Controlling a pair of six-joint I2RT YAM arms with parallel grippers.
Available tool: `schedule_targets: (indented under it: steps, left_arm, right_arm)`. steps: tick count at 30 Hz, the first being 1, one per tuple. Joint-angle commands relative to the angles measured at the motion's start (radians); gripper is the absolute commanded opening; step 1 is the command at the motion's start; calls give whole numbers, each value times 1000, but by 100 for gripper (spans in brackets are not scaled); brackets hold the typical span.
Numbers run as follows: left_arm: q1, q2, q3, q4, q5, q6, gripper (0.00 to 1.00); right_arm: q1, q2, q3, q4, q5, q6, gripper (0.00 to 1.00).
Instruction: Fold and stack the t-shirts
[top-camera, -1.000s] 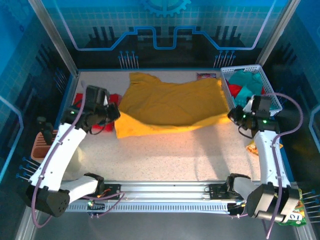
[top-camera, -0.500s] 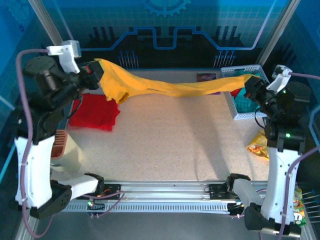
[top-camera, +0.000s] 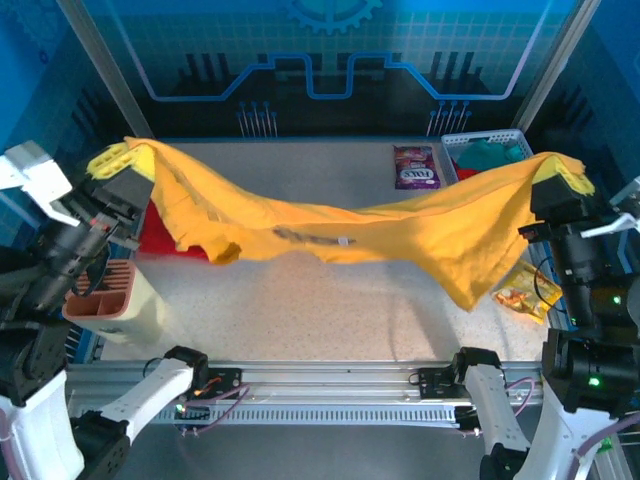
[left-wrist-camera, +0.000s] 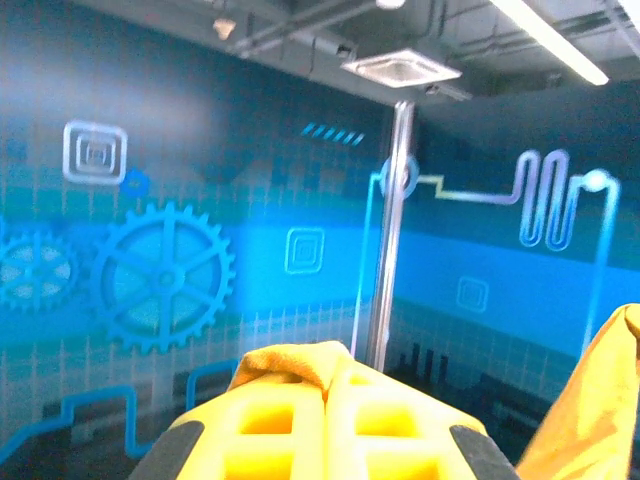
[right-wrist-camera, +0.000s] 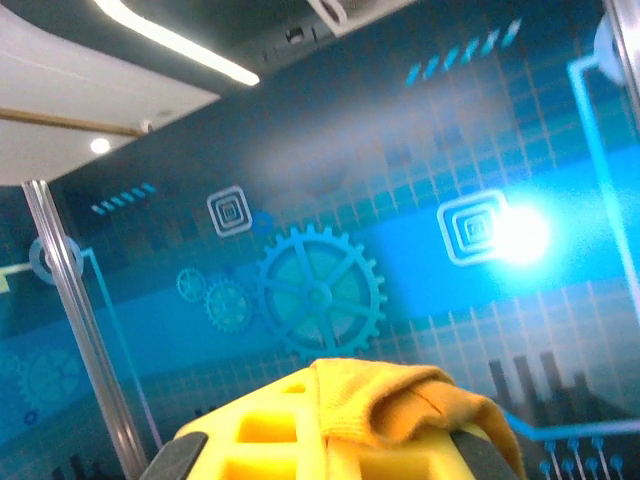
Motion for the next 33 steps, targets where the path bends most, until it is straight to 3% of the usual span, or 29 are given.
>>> schedule_targets:
  steps: [1,6,9,15,18,22,26,29,33]
  left_arm:
    - [8,-26,-20,179,32,56,0]
    - [9,54,86,222,26,105,0]
    - [8,133,105,237,-39,125,0]
    - [8,213,-157,338,-133,69,0]
    - [22,223,-374,445,-170,24,0]
    - [66,286,-537,503,-139,-48,0]
    - [104,385,-602,501,-131,-59,0]
    - [135,464,-627,537,-118,-72,0]
    - [173,610,-580,554,-75,-94,0]
  right_arm:
    - [14,-9,36,19,72,-19,0]
    - [16,12,68,35,94,-2,0]
    - [16,65,92,-8,122,20,0]
    - [16,224,50,-198,110,88,0]
    - [16,281,-51,-210,28,95,0]
    - [21,320,-228,-184,-3,100,0]
    - [55,340,-437,-104,-22,90,0]
    - [99,361,-578,-9,48,66,0]
    - [117,480,-643,113,32,41,0]
